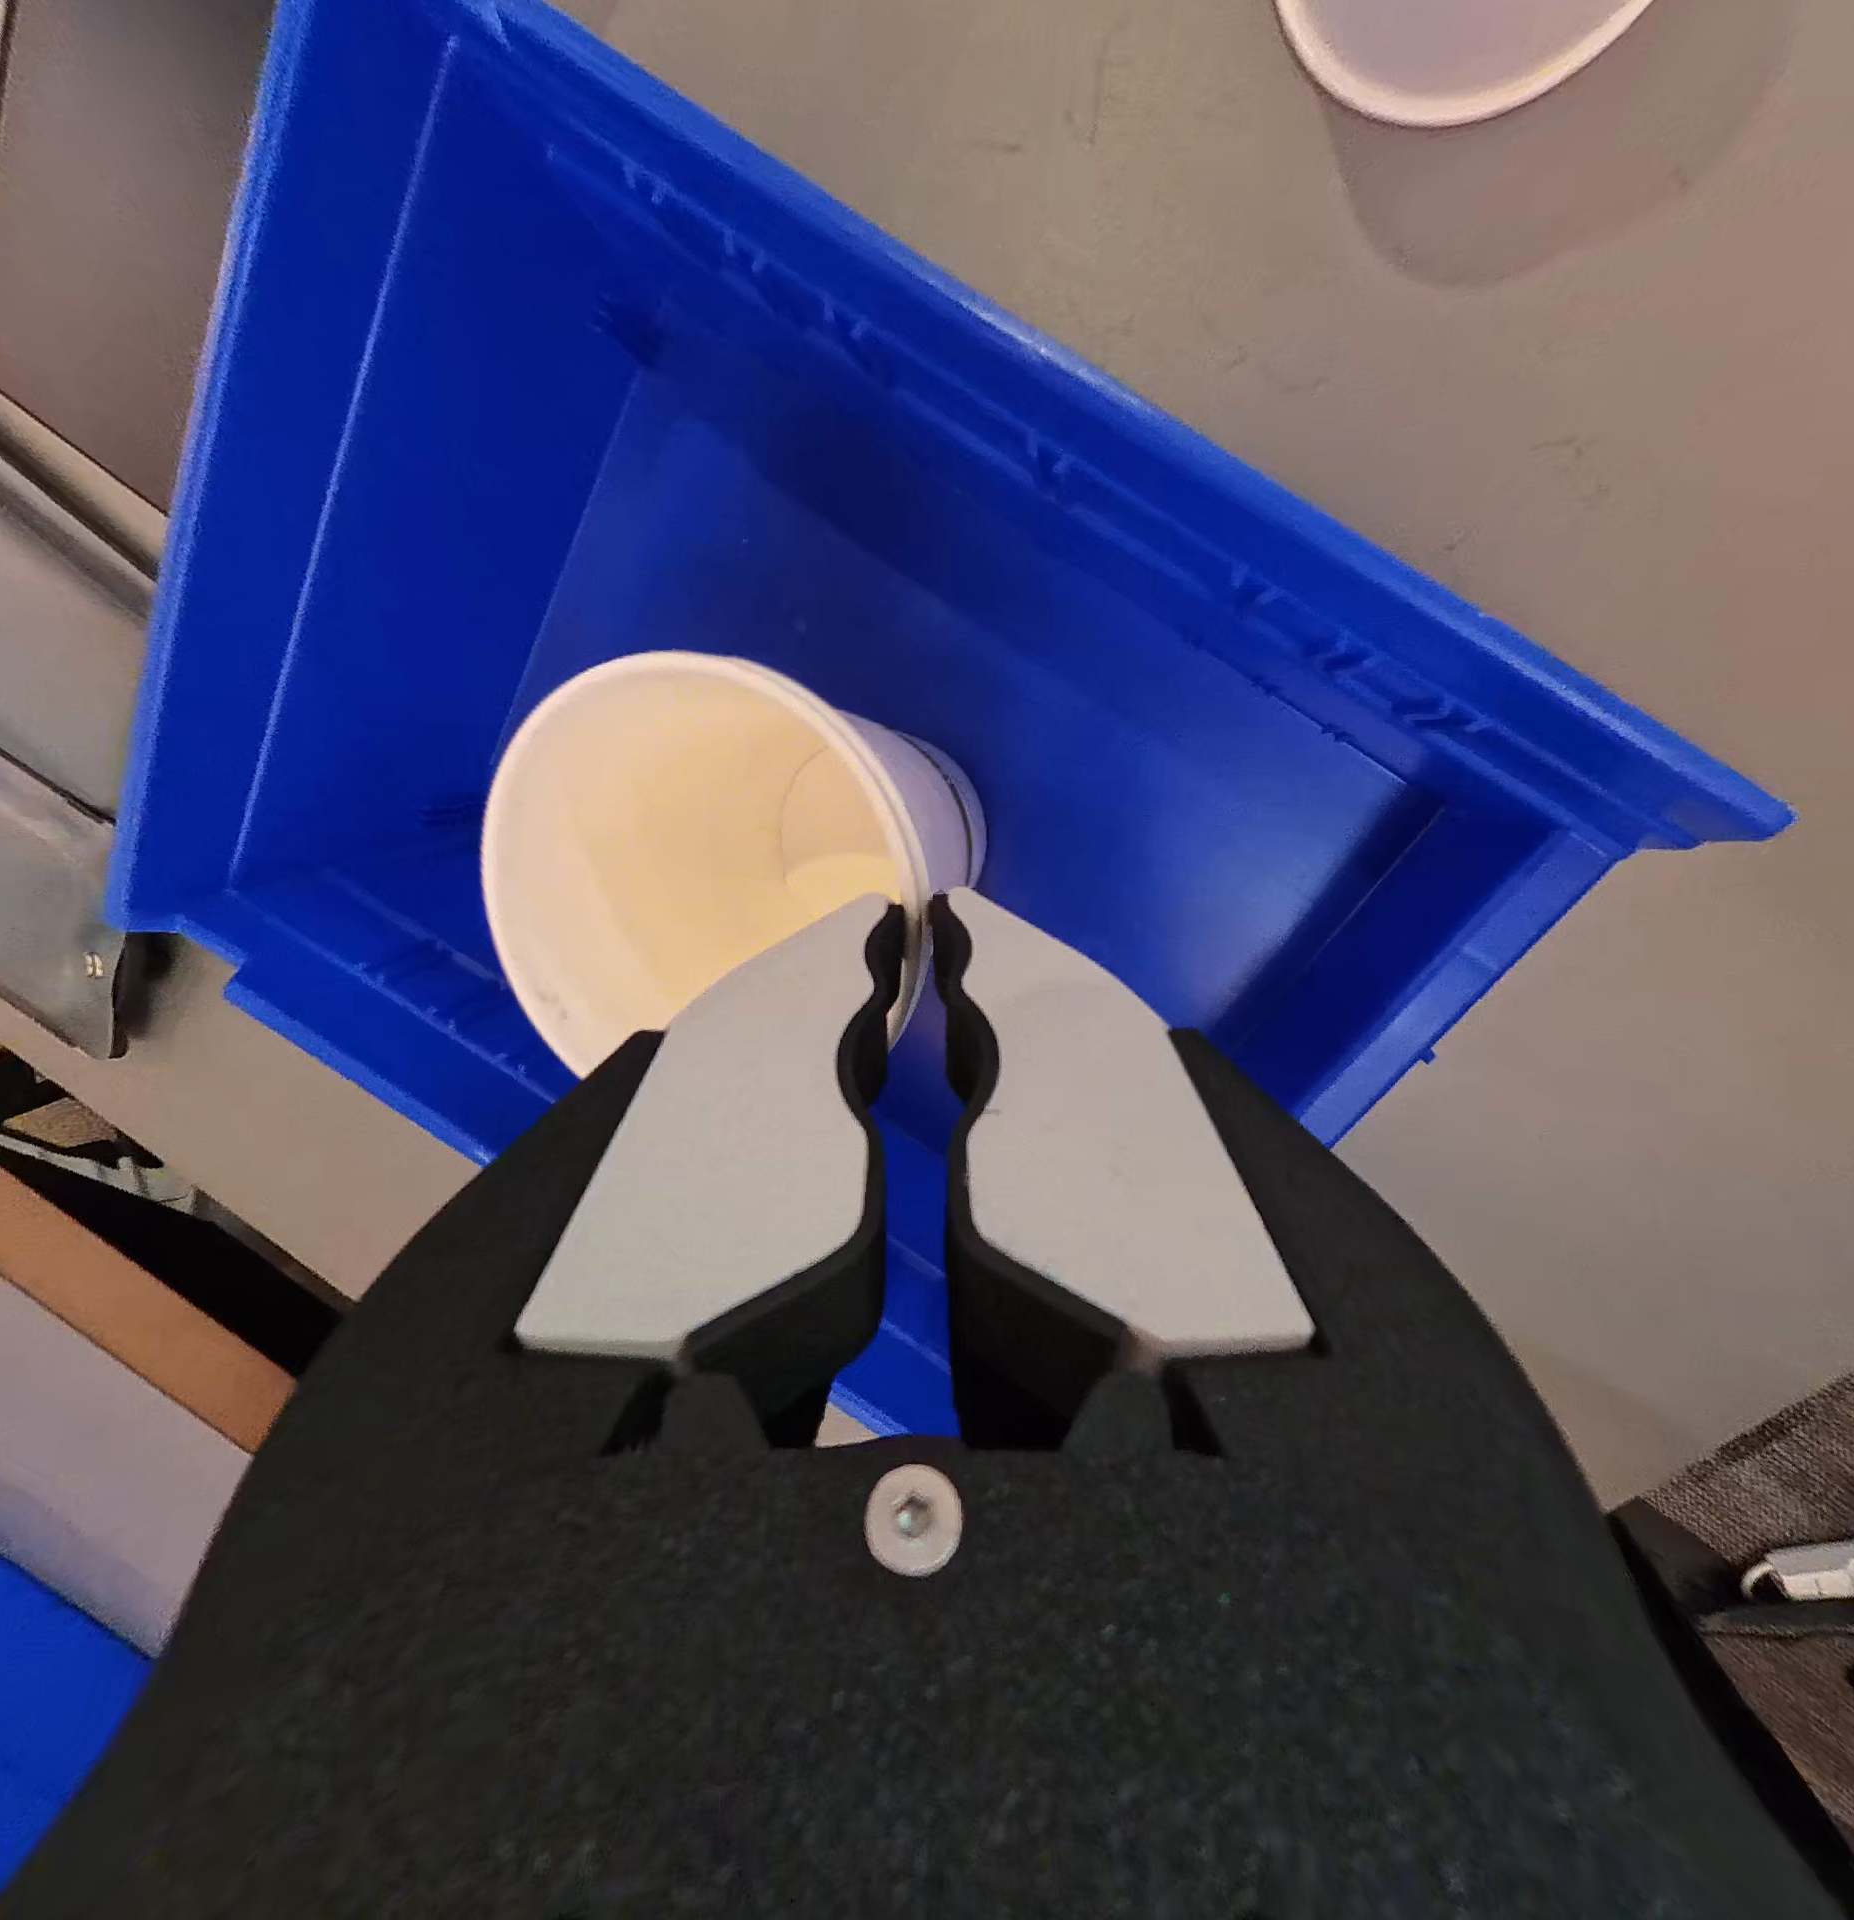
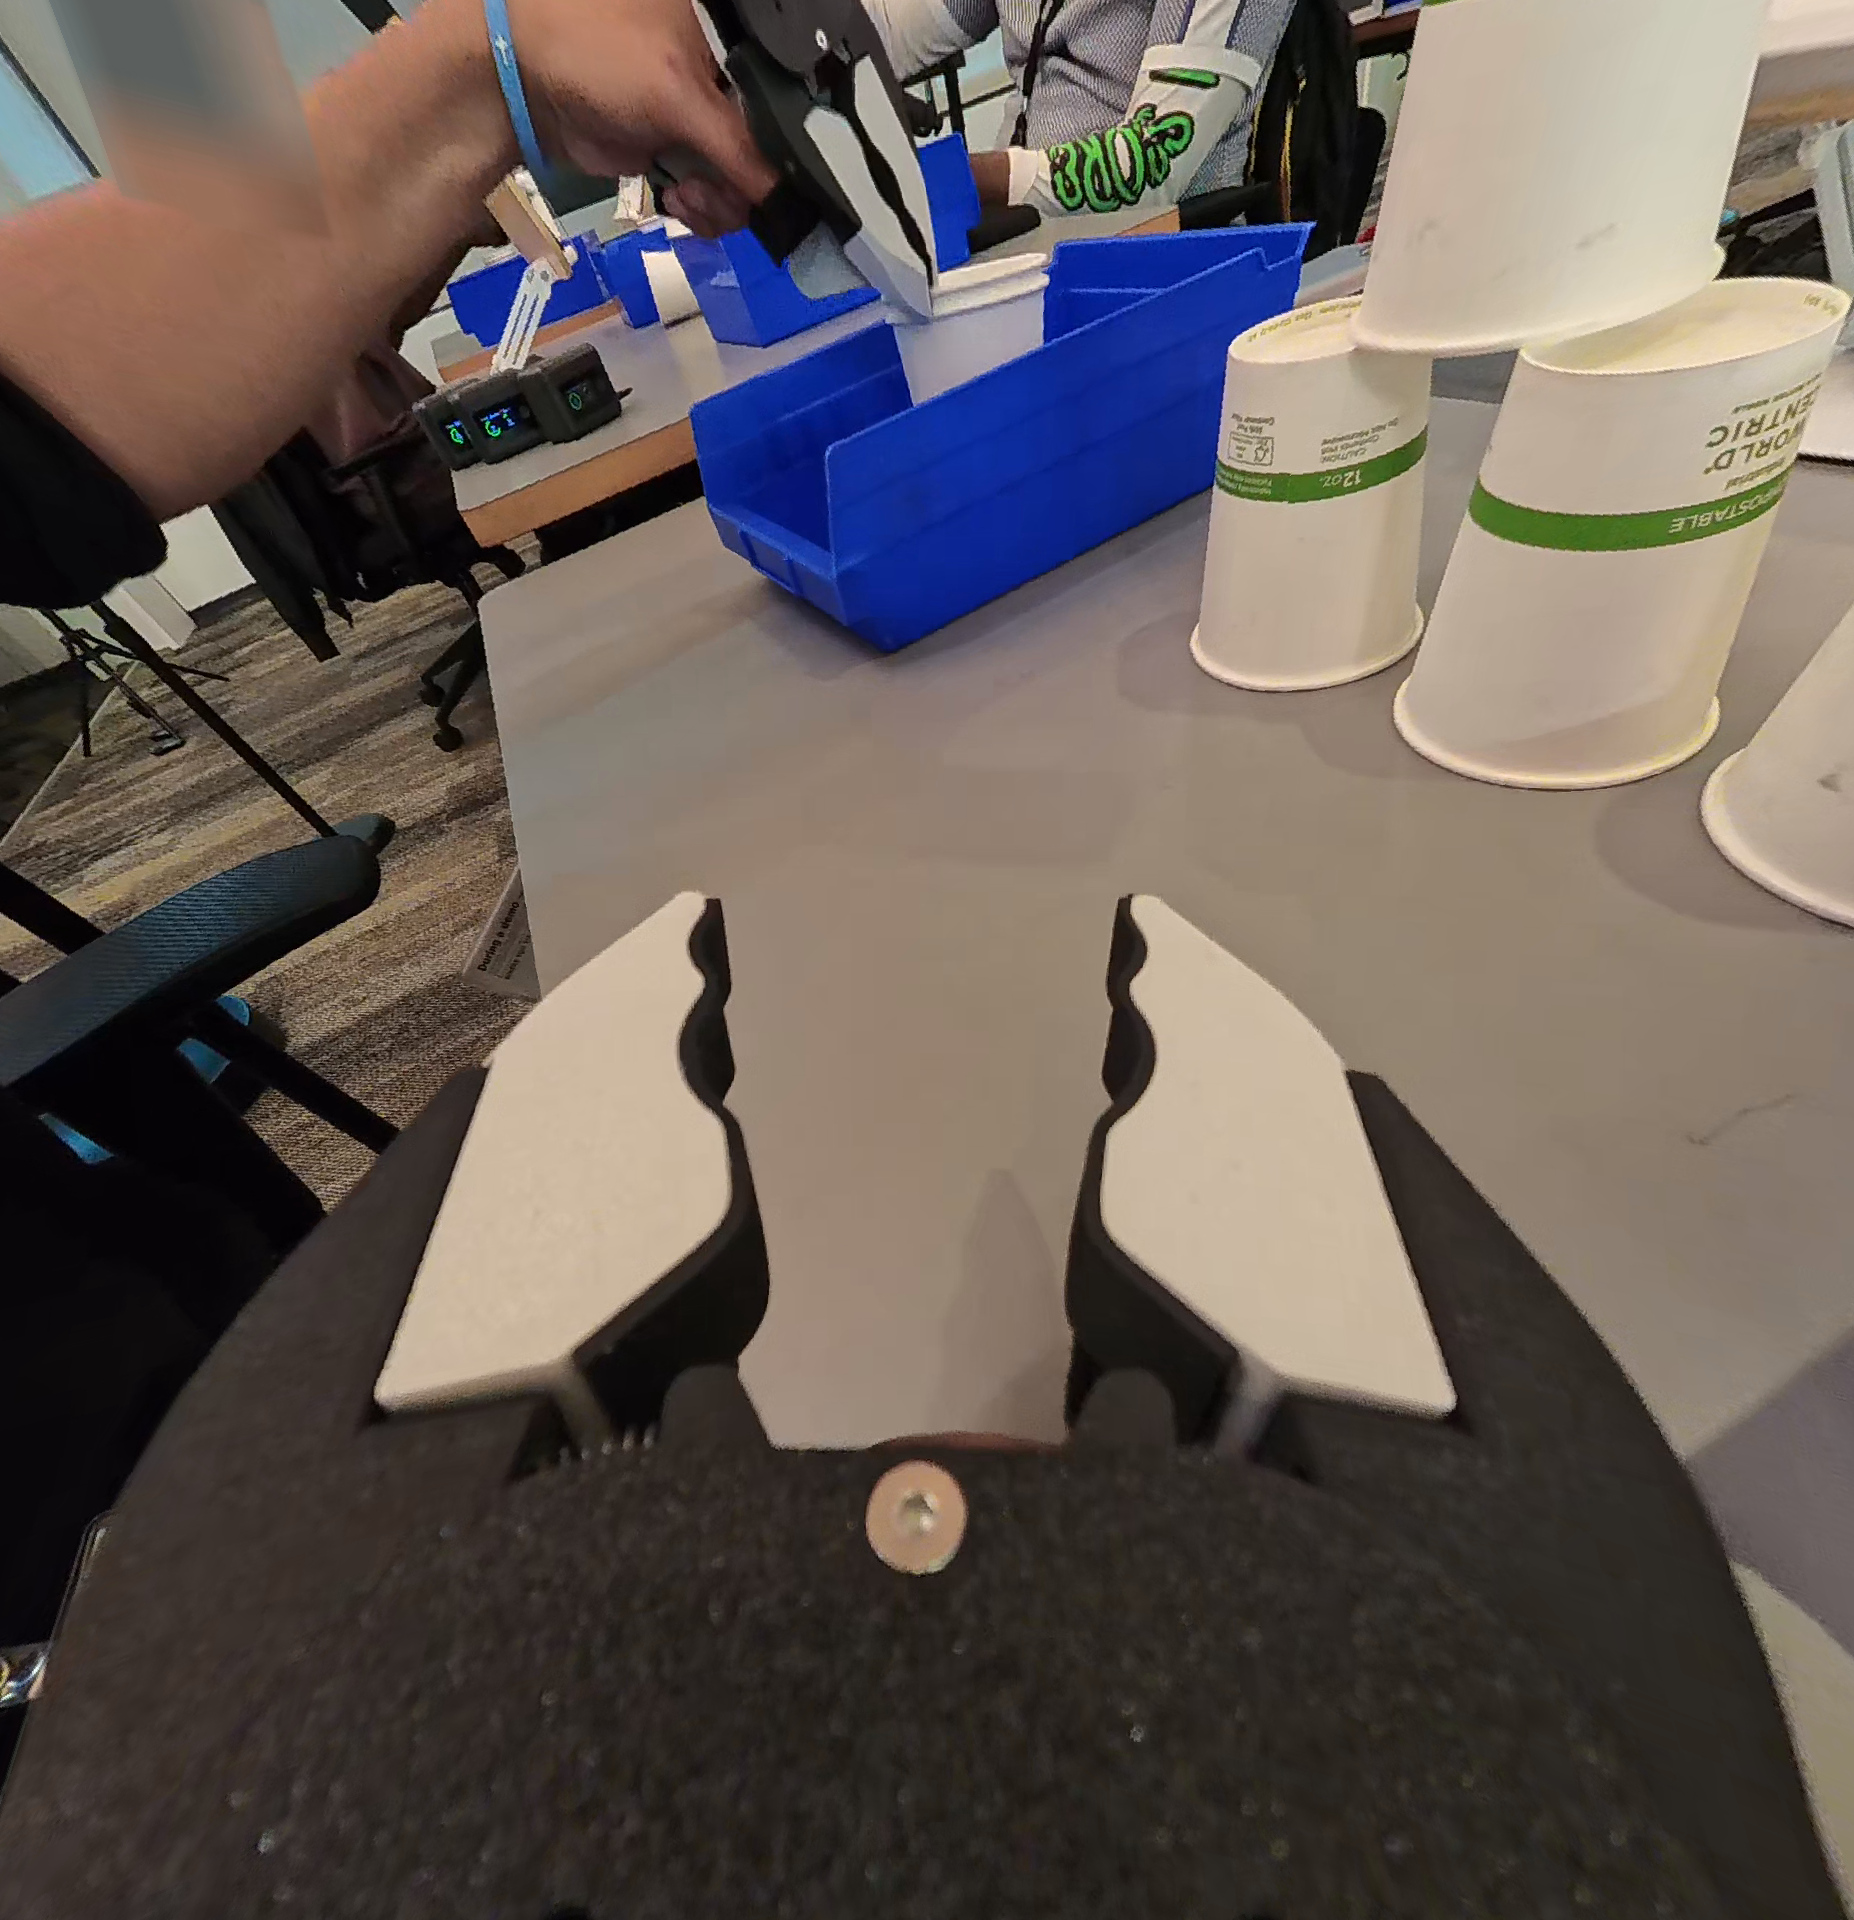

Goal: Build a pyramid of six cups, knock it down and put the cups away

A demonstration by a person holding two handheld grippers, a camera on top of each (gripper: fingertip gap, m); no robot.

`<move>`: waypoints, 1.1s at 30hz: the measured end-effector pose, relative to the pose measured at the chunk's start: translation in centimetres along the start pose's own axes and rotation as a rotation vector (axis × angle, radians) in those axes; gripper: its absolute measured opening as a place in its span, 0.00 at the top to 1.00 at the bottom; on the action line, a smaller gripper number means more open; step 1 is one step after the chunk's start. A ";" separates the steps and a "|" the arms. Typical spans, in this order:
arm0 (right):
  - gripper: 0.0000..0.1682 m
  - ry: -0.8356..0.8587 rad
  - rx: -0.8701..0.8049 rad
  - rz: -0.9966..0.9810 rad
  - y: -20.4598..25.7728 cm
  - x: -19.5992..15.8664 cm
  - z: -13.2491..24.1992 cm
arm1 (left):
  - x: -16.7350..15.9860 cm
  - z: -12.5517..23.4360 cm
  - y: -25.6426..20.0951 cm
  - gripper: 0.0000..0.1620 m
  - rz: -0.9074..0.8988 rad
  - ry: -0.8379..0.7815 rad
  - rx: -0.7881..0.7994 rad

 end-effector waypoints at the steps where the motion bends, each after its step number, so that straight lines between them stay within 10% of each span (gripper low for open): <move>1: 0.59 0.002 -0.001 -0.001 0.0 0.0 0.0 | 0.0 0.1 0.0 0.97 -0.006 0.004 0.005; 33: 0.60 0.038 0.014 -0.001 0.0 -0.2 0.1 | 0.6 2.1 -0.1 0.98 0.058 -0.013 -0.058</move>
Point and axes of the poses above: each gripper's, where its closed fingertips meet, z back along the fingers, x out of its top, y = z × x across the jaws, the point moved 9 cm from there along z, back along the fingers, and after that the axes turned 5 degrees about -z, right-handed, at the moved point
